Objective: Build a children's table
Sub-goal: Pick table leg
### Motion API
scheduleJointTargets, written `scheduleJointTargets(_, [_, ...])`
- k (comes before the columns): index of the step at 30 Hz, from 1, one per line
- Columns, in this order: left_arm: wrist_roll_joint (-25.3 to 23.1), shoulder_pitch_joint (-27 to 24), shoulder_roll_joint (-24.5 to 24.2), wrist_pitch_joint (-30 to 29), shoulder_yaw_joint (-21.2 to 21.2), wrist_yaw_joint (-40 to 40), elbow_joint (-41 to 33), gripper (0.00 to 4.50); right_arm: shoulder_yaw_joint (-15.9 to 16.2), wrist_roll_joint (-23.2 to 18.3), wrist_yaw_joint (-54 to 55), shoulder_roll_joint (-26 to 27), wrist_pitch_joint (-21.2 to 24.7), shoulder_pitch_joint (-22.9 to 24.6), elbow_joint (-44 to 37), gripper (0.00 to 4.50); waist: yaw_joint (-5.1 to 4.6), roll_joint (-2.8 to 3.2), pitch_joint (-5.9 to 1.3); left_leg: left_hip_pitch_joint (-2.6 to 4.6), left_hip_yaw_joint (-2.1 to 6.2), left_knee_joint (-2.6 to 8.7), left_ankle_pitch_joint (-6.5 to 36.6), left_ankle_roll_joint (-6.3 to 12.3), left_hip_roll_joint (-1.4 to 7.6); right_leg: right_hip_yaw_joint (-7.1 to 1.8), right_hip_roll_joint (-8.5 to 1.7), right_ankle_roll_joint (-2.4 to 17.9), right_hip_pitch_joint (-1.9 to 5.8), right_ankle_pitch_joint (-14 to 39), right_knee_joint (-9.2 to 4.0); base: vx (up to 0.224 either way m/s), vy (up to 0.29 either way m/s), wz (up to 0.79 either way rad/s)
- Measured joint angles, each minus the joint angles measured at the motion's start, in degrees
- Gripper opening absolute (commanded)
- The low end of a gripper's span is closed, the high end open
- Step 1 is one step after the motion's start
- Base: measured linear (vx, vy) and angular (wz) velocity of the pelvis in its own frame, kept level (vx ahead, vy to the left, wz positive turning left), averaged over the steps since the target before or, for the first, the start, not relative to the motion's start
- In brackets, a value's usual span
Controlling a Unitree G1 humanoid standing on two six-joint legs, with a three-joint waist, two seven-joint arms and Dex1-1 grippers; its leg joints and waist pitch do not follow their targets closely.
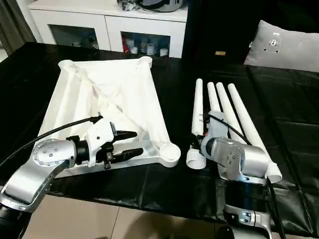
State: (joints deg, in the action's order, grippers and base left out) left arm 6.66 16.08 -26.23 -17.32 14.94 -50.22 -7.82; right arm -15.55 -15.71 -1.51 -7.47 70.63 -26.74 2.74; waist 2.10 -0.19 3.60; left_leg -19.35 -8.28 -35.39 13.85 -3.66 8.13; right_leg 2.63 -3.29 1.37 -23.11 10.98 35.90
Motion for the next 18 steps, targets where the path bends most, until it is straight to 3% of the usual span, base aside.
scheduleJointTargets(9, [-0.1,0.2,0.3,-0.2,0.0,0.6,0.0,2.52,-0.3,-0.1,0.1,0.0,-0.2,-0.3,0.2,2.14,0.02,-0.01,-0.01,0.00,-0.01,0.00,0.0,-0.01,0.00,0.00,0.00,0.0,0.00,0.0,0.01,0.000,0.000,0.00])
scheduleJointTargets(18, [-0.1,0.2,0.7,-0.2,0.1,1.1,0.0,2.52,-3.0,-0.9,0.1,2.0,-1.6,-0.3,-0.6,1.91,0.02,0.00,0.00,-0.03,-0.01,0.00,0.0,-0.01,0.01,0.00,0.00,0.0,-0.02,0.0,0.00,0.000,0.000,0.00])
